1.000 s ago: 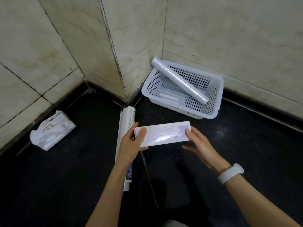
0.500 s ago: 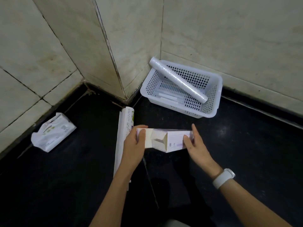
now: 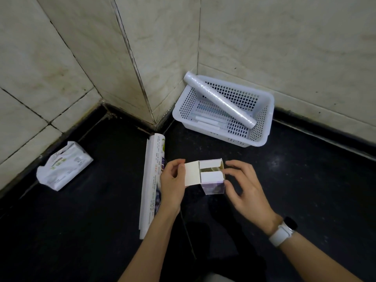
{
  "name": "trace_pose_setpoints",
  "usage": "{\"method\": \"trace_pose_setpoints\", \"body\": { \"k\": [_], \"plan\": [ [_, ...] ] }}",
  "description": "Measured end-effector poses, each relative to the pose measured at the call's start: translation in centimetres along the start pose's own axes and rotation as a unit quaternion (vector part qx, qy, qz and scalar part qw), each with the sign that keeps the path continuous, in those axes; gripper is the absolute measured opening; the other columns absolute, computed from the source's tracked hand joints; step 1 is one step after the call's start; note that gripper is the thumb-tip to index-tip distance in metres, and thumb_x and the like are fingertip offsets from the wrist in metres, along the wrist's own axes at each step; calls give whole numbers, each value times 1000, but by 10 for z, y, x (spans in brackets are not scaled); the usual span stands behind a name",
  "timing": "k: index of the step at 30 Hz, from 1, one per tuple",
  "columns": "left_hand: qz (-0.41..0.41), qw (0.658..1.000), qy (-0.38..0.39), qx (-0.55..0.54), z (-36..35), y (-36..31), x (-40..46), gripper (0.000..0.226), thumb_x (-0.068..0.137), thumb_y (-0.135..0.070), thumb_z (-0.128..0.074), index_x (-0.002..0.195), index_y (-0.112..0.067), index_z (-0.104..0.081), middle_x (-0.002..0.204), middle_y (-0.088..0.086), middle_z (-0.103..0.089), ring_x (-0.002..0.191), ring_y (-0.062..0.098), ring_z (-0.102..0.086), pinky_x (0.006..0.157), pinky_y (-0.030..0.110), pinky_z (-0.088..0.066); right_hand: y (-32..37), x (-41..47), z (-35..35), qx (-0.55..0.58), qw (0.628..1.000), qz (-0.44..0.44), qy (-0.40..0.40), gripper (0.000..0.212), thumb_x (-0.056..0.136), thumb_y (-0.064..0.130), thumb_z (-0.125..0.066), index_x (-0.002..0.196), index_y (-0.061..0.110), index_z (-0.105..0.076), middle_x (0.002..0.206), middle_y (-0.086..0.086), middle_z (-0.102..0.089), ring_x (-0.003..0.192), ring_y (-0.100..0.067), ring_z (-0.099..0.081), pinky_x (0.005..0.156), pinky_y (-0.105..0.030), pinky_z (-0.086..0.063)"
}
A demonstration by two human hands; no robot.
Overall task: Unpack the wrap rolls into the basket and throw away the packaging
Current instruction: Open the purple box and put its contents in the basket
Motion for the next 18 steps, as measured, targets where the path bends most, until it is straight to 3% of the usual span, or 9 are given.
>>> {"method": "trace_pose_setpoints", "body": {
  "k": [3, 5, 7, 9, 11, 13, 16, 18],
  "plan": [
    [-1, 1000, -22, 17, -2, 2, 1, 25, 91, -14, -49, 83, -36, -56, 94, -11, -60, 87, 1, -56, 69, 15, -43, 4, -2, -4, -9, 999, 39, 17, 11, 85, 15, -49, 94, 12, -55, 118, -5, -52, 109, -14, -49, 86, -27, -49],
    [-40, 996, -23, 71, -6, -4, -1, 27, 91, -12, -47, 83, -37, -54, 102, -8, -59, 91, -4, -53, 73, 13, -42, 6, -5, -6, -32, 997, 69, 18, 10, 84, 10, -48, 93, 14, -51, 120, -3, -46, 104, -21, -53, 78, -34, -52],
    [-141, 977, -28, 158, -11, -22, -7, 21, 89, -10, -47, 87, -29, -55, 115, -8, -49, 99, -14, -44, 84, 1, -35, 7, -6, -5, -54, 994, 93, 12, 14, 82, 5, -46, 93, 15, -49, 121, -2, -43, 103, -22, -51, 75, -34, -53],
    [-247, 943, -13, 222, -22, -39, -19, 11, 87, -11, -50, 89, -19, -58, 120, -8, -44, 107, -12, -38, 90, -5, -23, 6, -7, -4, -61, 993, 103, 2, 16, 83, 3, -44, 93, 14, -49, 120, -2, -44, 107, -21, -48, 78, -34, -53],
    [-333, 908, 16, 254, -35, -51, -33, 11, 84, -20, -53, 87, -15, -63, 117, 0, -53, 115, 7, -39, 100, 9, -26, 5, -8, -4, -52, 993, 109, 0, 17, 85, 1, -42, 95, 13, -50, 120, -2, -46, 113, -22, -47, 89, -33, -50],
    [-392, 872, 35, 292, -46, -58, -45, 20, 81, -30, -56, 86, -15, -68, 113, 5, -60, 117, 18, -40, 102, 33, -32, 2, -12, -4, -35, 994, 108, 7, 21, 85, 0, -39, 97, 13, -51, 120, -2, -46, 115, -22, -47, 95, -30, -46],
    [-419, 832, 50, 359, -55, -58, -50, 32, 75, -42, -59, 93, -19, -71, 111, 8, -62, 119, 20, -36, 105, 53, -30, -8, -16, 0, -21, 998, 64, 18, 23, 84, 4, -38, 99, 14, -52, 121, -3, -43, 102, -21, -55, 78, -29, -52],
    [-405, 829, 67, 379, -57, -54, -47, 45, 71, -49, -61, 104, -19, -68, 113, 10, -59, 118, 19, -34, 104, 61, -31, -11, -17, 3, -12, 999, 40, 16, 21, 86, 9, -38, 101, 15, -51, 120, -1, -43, 100, -17, -54, 72, -29, -52]
  ]
}}
Point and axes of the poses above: each hand's wrist, its own x-axis towards the middle knuckle, its own z-axis out of the back of the hand, y = z × x, the point moved 10 cm from there along x, towards the middle knuckle
